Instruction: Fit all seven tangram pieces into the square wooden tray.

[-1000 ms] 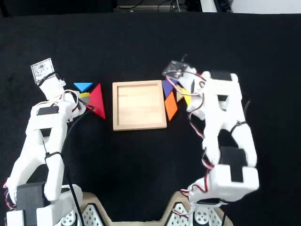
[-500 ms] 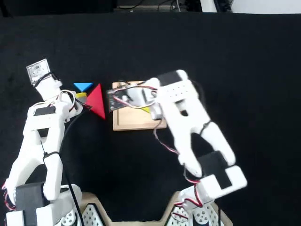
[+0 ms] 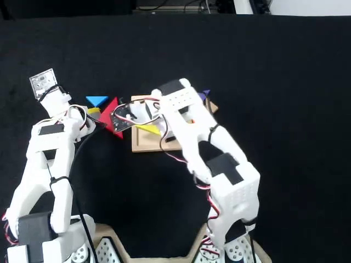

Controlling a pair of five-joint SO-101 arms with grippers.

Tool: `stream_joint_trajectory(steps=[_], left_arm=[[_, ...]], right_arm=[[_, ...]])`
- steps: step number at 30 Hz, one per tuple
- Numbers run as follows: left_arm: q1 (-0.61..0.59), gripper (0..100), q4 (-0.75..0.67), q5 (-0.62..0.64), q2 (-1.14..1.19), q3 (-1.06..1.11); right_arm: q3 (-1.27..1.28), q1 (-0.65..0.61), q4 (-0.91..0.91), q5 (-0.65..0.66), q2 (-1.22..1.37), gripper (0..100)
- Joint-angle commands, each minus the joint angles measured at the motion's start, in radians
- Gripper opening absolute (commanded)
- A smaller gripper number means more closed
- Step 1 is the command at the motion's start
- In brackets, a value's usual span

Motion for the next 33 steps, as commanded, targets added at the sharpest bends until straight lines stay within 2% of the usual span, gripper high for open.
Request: stream_joint_trajectory(steps=[1, 4, 7, 12, 14, 21, 23, 24, 26, 27, 28, 30, 33], left_arm=[[-0.01, 29, -0.02, 0.002, -0.012, -0.007], [-0.01, 29, -0.02, 0.0, -0.012, -0.007], [-0.01, 29, -0.02, 0.0, -0.012, -0.007], [-0.01, 29, -0.02, 0.0, -0.012, -0.007], [-0.01, 29, -0.02, 0.0, -0.012, -0.007], [-0.01, 29, -0.02, -0.002, -0.012, -0.007], [-0.01, 29, -0.02, -0.002, -0.012, -0.007], [-0.01, 29, -0.02, -0.002, -0.012, -0.007], [-0.01, 29, -0.018, -0.002, -0.012, -0.007], [-0.01, 29, -0.018, -0.002, -0.012, -0.007], [-0.01, 29, -0.018, -0.002, -0.012, -0.007], [-0.01, 29, -0.018, -0.002, -0.014, -0.007], [-0.008, 29, -0.018, -0.002, -0.014, -0.007]], right_arm=[[-0.051, -0.018, 0.006, 0.009, -0.007, 13.0], [-0.051, -0.02, 0.008, 0.006, -0.007, 13.1], [-0.056, -0.025, 0.006, -0.055, -0.007, 15.1], [-0.05, -0.035, 0.008, -0.069, -0.005, 33.6], [-0.051, -0.037, 0.008, -0.069, -0.01, 37.9], [-0.054, -0.035, 0.009, -0.069, -0.044, 38.4], [-0.062, -0.021, 0.009, -0.069, -0.064, 35.4], [-0.059, 0.0, 0.009, -0.071, -0.084, 30.6], [-0.058, 0.04, 0.015, -0.086, -0.122, 15.1], [-0.058, 0.064, 0.015, -0.12, -0.139, 5.5], [-0.056, 0.087, 0.014, -0.169, -0.15, 0.0], [-0.054, 0.133, 0.023, -0.269, -0.154, 7.1], [-0.001, 0.176, -0.011, -0.281, -0.139, 1.5]])
